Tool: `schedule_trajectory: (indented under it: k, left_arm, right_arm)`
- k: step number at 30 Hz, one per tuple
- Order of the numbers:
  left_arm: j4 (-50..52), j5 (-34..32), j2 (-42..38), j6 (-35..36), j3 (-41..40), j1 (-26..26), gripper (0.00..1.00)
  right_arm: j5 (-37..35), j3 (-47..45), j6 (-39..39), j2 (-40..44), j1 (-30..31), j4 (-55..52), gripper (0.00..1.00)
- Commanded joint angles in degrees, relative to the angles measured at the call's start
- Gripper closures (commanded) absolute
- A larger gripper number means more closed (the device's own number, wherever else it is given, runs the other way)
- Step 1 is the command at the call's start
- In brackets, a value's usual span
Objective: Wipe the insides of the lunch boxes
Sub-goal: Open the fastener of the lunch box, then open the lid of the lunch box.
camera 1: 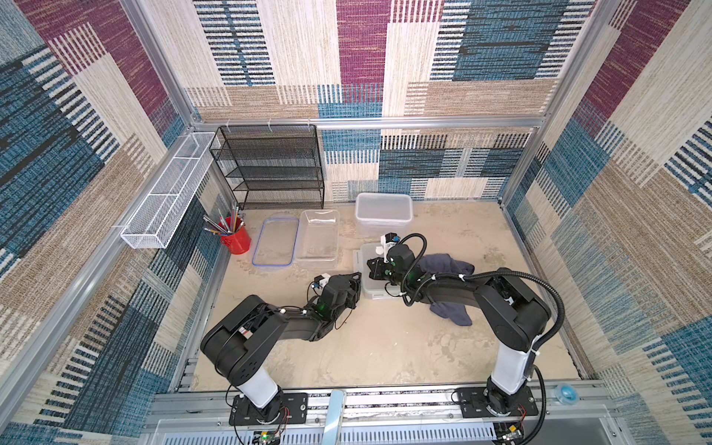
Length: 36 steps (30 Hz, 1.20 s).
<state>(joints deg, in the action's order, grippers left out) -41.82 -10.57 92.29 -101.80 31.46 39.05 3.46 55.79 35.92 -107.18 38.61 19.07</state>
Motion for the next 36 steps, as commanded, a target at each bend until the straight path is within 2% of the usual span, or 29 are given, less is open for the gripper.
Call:
schedule_trajectory:
  k: [1, 5, 9, 12, 16, 19, 23, 27, 33, 36]
  left_arm:
    - [5.0, -2.4, -3.3, 6.8, 1.7, -0.4, 0.68]
    - [15.5, -2.6, -6.6, 12.2, 4.5, -1.0, 0.65]
    - [25.4, -2.5, -8.2, 18.7, 8.3, -1.4, 0.55]
    - [29.9, -2.5, -8.2, 23.0, 10.6, -2.1, 0.51]
    - [33.0, 1.0, -7.6, 27.5, 12.6, -5.3, 0.46]
    - [37.5, 7.7, -5.5, 31.7, 16.4, -9.3, 0.42]
    - [30.3, 18.3, -1.6, 33.3, 16.7, -13.2, 0.32]
    - [27.6, 24.5, 1.8, 34.4, 19.1, -13.9, 0.23]
    - [19.1, 30.6, 7.1, 31.4, 19.4, -14.0, 0.21]
    - [16.4, 32.4, 9.1, 30.1, 19.5, -13.9, 0.23]
  right_arm:
    - [1.4, -1.5, 0.3, -1.5, 0.2, -28.8, 1.0]
    - [1.1, -1.6, 0.1, -1.3, 0.2, -29.1, 1.0]
    - [0.7, -1.3, -0.1, -1.3, 0.2, -29.3, 1.0]
    - [0.4, -0.9, -0.5, -1.1, 0.2, -29.8, 1.0]
    - [-0.4, 0.6, -1.5, -0.6, 0.2, -31.2, 1.0]
    - [-1.1, 2.0, -2.3, -0.3, 0.2, -32.2, 1.0]
    - [-1.4, 3.0, -2.7, 0.0, 0.2, -32.9, 1.0]
    - [-1.4, 2.9, -2.6, 0.0, 0.1, -33.0, 1.0]
    - [-1.7, 2.6, -2.4, 0.3, 0.1, -33.2, 1.0]
    - [-1.8, 2.4, -2.4, 0.5, 0.1, -33.3, 1.0]
